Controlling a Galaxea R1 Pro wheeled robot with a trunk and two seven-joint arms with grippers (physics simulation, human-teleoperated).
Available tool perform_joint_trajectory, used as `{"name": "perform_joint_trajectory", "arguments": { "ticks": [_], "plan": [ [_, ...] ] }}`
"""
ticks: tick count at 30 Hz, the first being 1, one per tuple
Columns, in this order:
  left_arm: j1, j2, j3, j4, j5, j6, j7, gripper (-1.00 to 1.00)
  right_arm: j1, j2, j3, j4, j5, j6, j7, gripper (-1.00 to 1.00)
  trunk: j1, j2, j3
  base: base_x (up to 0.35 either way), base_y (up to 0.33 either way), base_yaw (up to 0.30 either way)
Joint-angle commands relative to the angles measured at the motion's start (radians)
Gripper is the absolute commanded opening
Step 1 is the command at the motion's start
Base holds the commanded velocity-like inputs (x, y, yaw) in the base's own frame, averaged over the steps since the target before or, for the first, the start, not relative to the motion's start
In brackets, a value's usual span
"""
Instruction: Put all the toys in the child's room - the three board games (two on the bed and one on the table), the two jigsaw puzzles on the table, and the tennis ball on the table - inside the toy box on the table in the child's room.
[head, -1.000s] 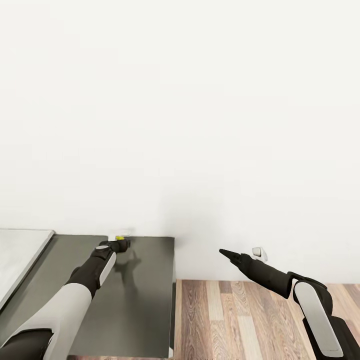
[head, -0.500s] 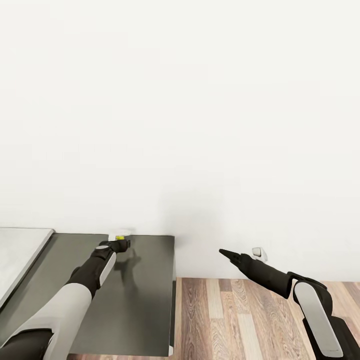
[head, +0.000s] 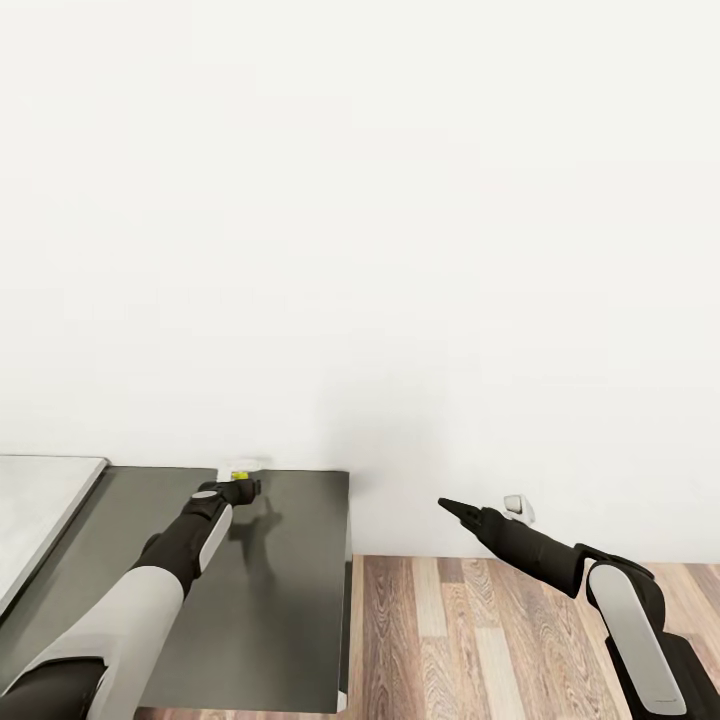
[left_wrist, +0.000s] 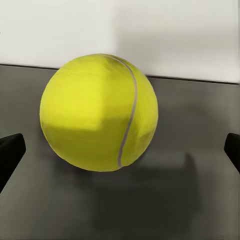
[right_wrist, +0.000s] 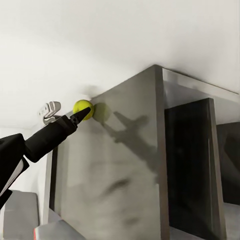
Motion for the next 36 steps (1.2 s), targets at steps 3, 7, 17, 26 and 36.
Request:
{"name": "perform_joint_trajectory", "arguments": {
  "ticks": [3, 7, 17, 26, 36],
  "plan": [
    [0.000, -0.001, 0.001, -0.002, -0.001, 0.006, 0.001, 1.00, -0.001, 0.001, -0.002, 0.000, 0.009, 0.004, 0.010, 1.00, 0.001, -0.002, -0.002, 0.000, 0.000, 0.000],
    [0.000, 0.000, 0.001, -0.002, -0.001, 0.006, 0.001, 1.00, -0.001, 0.001, -0.001, 0.000, 0.009, 0.004, 0.010, 1.00, 0.001, -0.002, -0.002, 0.000, 0.000, 0.000],
    [0.000, 0.000, 0.001, -0.002, -0.001, 0.006, 0.001, 1.00, -0.001, 0.001, -0.001, 0.000, 0.009, 0.004, 0.010, 1.00, 0.001, -0.002, -0.002, 0.000, 0.000, 0.000],
    [0.000, 0.000, 0.001, -0.002, -0.001, 0.007, 0.001, 1.00, -0.001, 0.001, 0.000, 0.000, 0.009, 0.004, 0.010, 1.00, 0.001, -0.002, -0.002, 0.125, 0.054, 0.000],
    [0.000, 0.000, 0.001, -0.002, -0.001, 0.006, 0.001, 1.00, -0.001, 0.001, 0.000, 0.000, 0.009, 0.004, 0.010, 1.00, 0.001, -0.002, -0.002, 0.041, 0.016, 0.000]
  ]
}}
